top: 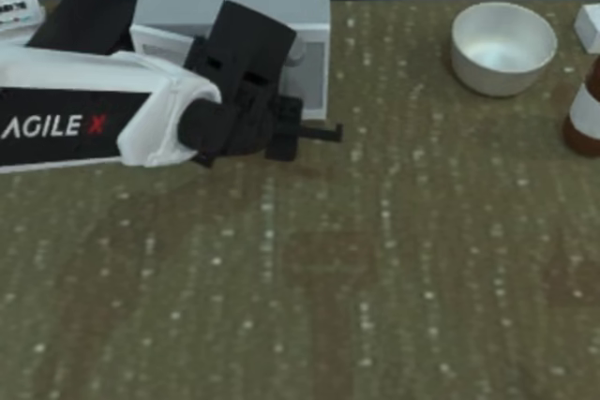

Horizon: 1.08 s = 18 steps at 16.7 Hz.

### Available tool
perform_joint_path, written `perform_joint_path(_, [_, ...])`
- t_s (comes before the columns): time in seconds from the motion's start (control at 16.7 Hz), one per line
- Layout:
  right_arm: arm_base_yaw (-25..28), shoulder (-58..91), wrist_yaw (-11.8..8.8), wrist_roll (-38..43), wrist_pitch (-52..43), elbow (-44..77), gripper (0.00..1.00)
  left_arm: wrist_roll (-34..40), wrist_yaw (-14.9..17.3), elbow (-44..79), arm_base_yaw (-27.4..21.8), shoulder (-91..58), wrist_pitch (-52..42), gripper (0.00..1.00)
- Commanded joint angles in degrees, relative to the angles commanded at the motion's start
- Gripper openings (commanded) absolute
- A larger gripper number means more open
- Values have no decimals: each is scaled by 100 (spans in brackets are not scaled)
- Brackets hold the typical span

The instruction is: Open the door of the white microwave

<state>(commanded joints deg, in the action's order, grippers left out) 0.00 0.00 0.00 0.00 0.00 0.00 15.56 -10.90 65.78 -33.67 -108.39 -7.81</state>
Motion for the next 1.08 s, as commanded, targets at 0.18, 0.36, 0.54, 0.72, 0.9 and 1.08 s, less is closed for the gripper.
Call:
perform_joint_path(0.18, [0, 0, 0, 0, 0, 0, 100, -180, 125, -153, 66, 126, 90, 0])
perform_joint_path(0.36, [0, 0, 0, 0, 0, 0, 100, -269, 185, -239, 97, 172, 121, 0])
perform_joint_path(0.54, [0, 0, 0, 0, 0, 0, 100, -269, 185, -239, 97, 172, 121, 0])
perform_joint_path(0.72, [0, 0, 0, 0, 0, 0, 100, -269, 185, -239, 97, 172, 121, 0])
perform_joint_path(0.9, [0, 0, 0, 0, 0, 0, 100, -269, 185, -239, 97, 172, 121, 0])
perform_joint_path(1.08, [0, 0, 0, 0, 0, 0, 100, -269, 185, -239, 97, 172, 121, 0])
